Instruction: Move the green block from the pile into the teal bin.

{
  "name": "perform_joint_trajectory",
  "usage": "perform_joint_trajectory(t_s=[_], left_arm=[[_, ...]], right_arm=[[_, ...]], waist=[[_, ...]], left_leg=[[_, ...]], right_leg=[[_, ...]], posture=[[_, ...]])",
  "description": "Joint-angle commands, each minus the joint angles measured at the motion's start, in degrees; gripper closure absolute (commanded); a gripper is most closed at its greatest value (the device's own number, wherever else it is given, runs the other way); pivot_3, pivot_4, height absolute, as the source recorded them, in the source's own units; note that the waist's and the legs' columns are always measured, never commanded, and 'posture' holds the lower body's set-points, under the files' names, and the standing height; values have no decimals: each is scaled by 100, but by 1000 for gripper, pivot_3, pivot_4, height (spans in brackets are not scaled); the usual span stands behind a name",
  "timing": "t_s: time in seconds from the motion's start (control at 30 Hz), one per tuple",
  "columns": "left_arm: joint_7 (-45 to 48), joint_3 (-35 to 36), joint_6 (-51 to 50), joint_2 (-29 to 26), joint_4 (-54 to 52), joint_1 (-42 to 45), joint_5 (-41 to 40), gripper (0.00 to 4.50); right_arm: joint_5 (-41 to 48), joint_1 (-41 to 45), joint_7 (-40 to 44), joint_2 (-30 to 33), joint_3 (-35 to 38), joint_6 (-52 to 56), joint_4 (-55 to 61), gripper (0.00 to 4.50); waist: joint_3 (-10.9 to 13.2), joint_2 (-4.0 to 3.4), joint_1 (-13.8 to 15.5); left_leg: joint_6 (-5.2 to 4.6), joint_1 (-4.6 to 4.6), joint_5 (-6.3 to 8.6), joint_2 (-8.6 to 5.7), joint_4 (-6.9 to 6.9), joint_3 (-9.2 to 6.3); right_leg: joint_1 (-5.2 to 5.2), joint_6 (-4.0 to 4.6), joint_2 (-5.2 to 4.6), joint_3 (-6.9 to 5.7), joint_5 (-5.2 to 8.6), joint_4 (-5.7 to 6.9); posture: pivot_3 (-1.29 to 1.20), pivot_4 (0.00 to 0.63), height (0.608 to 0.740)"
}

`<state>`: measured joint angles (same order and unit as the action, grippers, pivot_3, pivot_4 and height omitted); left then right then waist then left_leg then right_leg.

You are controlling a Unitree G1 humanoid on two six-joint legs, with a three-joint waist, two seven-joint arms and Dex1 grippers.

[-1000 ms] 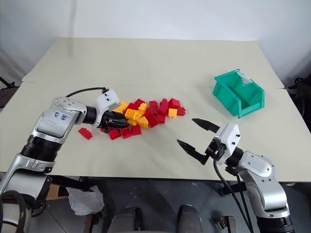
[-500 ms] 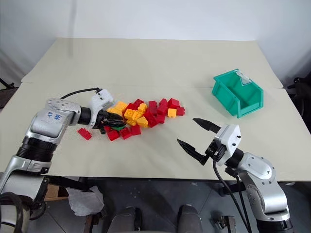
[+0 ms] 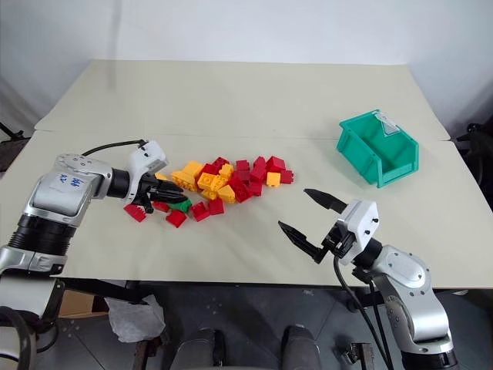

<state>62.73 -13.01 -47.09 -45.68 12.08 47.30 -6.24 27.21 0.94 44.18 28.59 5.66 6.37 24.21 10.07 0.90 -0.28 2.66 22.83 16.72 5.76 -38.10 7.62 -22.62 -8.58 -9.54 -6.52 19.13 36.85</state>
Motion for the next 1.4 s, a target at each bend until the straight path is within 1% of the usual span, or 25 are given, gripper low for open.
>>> perform_joint_trajectory(t_s=[0.03, 0.13, 0.2, 0.27, 0.4, 0.43, 0.6, 0.87, 0.93, 0.97, 1.07, 1.17, 1.27, 1.33, 1.4], left_arm=[[89, -328, -207, -197, -271, -185, 178, 3074], [-30, -269, -450, -271, -441, -167, 154, 2517], [-1, -226, -729, -385, -630, -170, 81, 1942], [24, -361, -980, -554, -838, -211, 139, 1324], [5, -420, -1232, -772, -1248, -380, 65, 56], [-69, -420, -1254, -784, -1283, -409, 93, 10], [-405, -272, -1517, -519, -1339, -514, -27, 10], [-763, -159, -1334, -242, -1119, -612, -78, 10], [-803, -125, -1214, -262, -1036, -648, -59, 389], [-748, -126, -1122, -324, -1015, -673, -66, 510], [-755, 15, -973, -332, -926, -696, -114, 1368], [-819, 224, -553, -276, -658, -681, -123, 2211], [-648, 600, 440, -157, -305, -707, -325, 2211], [-601, 879, 578, -38, -119, -663, -548, 2211], [-162, 1224, 1639, 47, 105, -751, -819, 2211]], right_arm=[[37, -43, -42, -34, 56, -123, 219, 0], [10, -93, -80, -72, 28, -141, 260, 0], [-6, -143, -97, -102, 14, -169, 273, 0], [-16, -163, -118, -131, 2, -190, 271, 0], [-65, -208, -158, -209, -55, -237, 274, 0], [-78, -225, -167, -228, -73, -255, 273, 0], [-117, -269, -195, -315, -121, -296, 272, 0], [-122, -231, -172, -307, -122, -299, 223, 0], [-128, -220, -172, -310, -131, -304, 213, 0], [-133, -212, -175, -315, -141, -306, 209, 0], [-142, -205, -178, -324, -154, -317, 199, 0], [-153, -207, -184, -332, -170, -327, 200, 0], [-150, -208, -186, -329, -163, -328, 199, 0], [-146, -213, -186, -321, -153, -331, 200, 0], [-132, -229, -181, -302, -129, -326, 208, 0]], waist=[[0, 0, 2], [0, 0, 1], [0, 0, 0], [0, 0, -12], [3, 2, 23], [3, 4, 29], [3, 4, 27], [3, 4, 18], [3, 4, 12], [3, 4, 12], [3, 4, 21], [3, 4, 21], [3, 4, 27], [3, 4, 34], [3, 5, 39]], left_leg=[[0, 0, 0, 0, 1, 0], [0, 0, 0, 0, 1, 1], [0, 0, 0, 1, 0, 1], [0, 0, 0, 1, 1, 2], [0, 0, 0, 0, 2, 5], [0, 2, 0, 1, -1, 4], [-1, 6, 1, 0, -2, 3], [-1, 5, 1, 0, -2, 4], [-1, 6, 1, 1, -2, 4], [-1, 5, 1, 1, -2, 4], [-1, 6, 1, 0, -2, 5], [-1, 6, 1, 0, -3, 5], [-1, 7, 1, 0, -3, 4], [-1, 10, 1, 0, -6, 4], [-1, 13, 1, 0, -6, 4]], right_leg=[[0, 0, 0, 0, 0, 0], [0, 0, 0, 1, 0, 0], [-1, 0, 0, 1, 0, 1], [-2, 0, 0, 2, 0, 1], [-6, 0, 0, 8, 0, 2], [-7, 0, 0, 7, 0, 4], [-8, 0, 0, 9, 0, 2], [-9, 0, 0, 9, 0, 4], [-9, 0, 0, 9, 0, 4], [-9, 0, 0, 9, 0, 4], [-10, 0, 0, 9, 0, 4], [-10, 0, 0, 9, 0, 4], [-11, 0, 0, 9, 0, 4], [-11, 0, 0, 8, 0, 3], [-11, 0, 0, 7, 0, 2]], posture=[[0, 150, 740], [0, 150, 740], [0, 150, 740], [0, 150, 740], [0, 150, 740], [0, 150, 740], [0, 150, 740], [0, 150, 740], [0, 150, 740], [0, 150, 740], [0, 150, 740], [0, 150, 740], [0, 150, 740], [0, 150, 740], [0, 150, 740]])
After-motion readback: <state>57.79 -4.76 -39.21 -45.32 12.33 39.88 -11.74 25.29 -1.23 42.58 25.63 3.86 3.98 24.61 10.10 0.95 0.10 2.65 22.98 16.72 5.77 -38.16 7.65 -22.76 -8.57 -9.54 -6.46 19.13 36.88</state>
